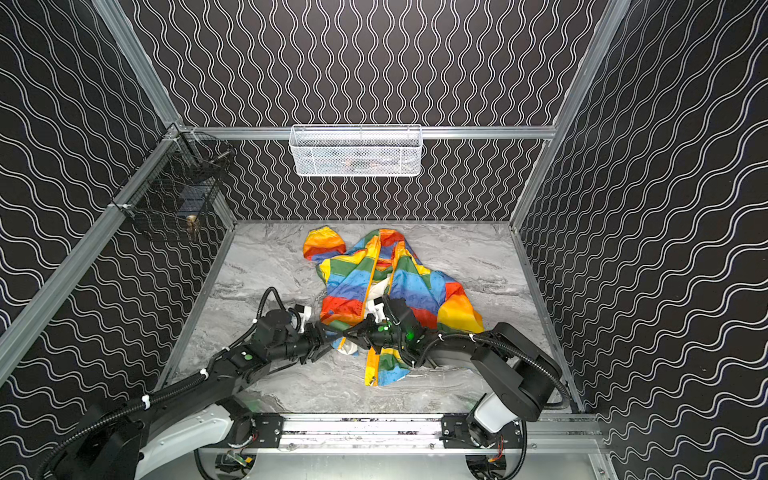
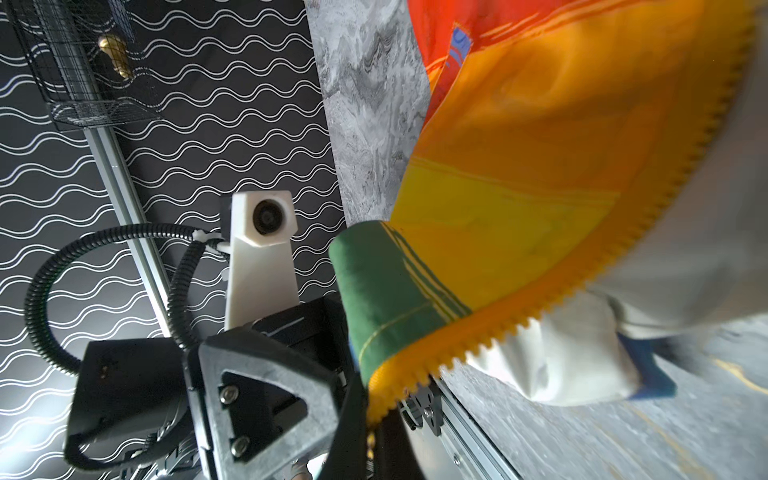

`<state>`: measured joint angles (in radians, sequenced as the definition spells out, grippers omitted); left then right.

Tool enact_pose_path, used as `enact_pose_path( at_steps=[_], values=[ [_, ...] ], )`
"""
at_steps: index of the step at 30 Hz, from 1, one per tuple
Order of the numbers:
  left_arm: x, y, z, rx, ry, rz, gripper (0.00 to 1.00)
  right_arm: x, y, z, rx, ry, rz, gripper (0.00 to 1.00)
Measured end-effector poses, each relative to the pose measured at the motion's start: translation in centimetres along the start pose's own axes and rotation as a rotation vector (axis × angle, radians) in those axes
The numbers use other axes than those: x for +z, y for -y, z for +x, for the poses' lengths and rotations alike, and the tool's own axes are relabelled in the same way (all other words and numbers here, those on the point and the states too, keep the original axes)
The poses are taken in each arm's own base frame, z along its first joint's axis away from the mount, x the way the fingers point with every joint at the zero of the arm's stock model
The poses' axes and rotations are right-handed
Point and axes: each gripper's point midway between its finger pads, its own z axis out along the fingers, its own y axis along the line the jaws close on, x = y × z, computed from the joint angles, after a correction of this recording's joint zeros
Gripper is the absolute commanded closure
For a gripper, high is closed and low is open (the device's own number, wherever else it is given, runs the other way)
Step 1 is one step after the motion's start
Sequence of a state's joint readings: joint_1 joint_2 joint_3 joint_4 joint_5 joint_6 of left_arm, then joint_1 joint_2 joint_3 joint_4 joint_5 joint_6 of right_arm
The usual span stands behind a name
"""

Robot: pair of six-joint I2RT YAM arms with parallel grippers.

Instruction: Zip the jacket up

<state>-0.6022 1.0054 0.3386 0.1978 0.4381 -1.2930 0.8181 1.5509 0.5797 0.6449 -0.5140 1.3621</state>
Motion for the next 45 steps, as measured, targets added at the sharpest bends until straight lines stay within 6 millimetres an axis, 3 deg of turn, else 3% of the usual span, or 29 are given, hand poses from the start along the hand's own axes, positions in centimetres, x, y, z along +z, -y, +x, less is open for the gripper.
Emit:
enact_pose_path(
  at_steps=[9,17,30,36,45],
  values=[
    [0.0,1.9,-0.1,0.068,-0.004,0.069,0.57,-0.4,0.4,-0.4,0.0,0.003,0.004,1.0],
    [0.5,2.2,0.4,0.082,-0.045,0.095,0.72,-0.3,0.7,-0.4,0.005,-0.003,0.009,1.0],
    [0.8,1.3,1.0,0.071,-0.076,0.079,0.93,-0.3,0.8,-0.6,0.009,-0.002,0.014,1.0],
    [1.0,1.2,1.1,0.073,-0.084,0.085,0.95,-0.3,0.8,-0.6,0.009,-0.002,0.014,1.0],
    [1.0,1.2,1.2,0.077,-0.091,0.095,0.88,-0.3,0.9,-0.6,0.009,-0.003,0.014,1.0]
  ],
)
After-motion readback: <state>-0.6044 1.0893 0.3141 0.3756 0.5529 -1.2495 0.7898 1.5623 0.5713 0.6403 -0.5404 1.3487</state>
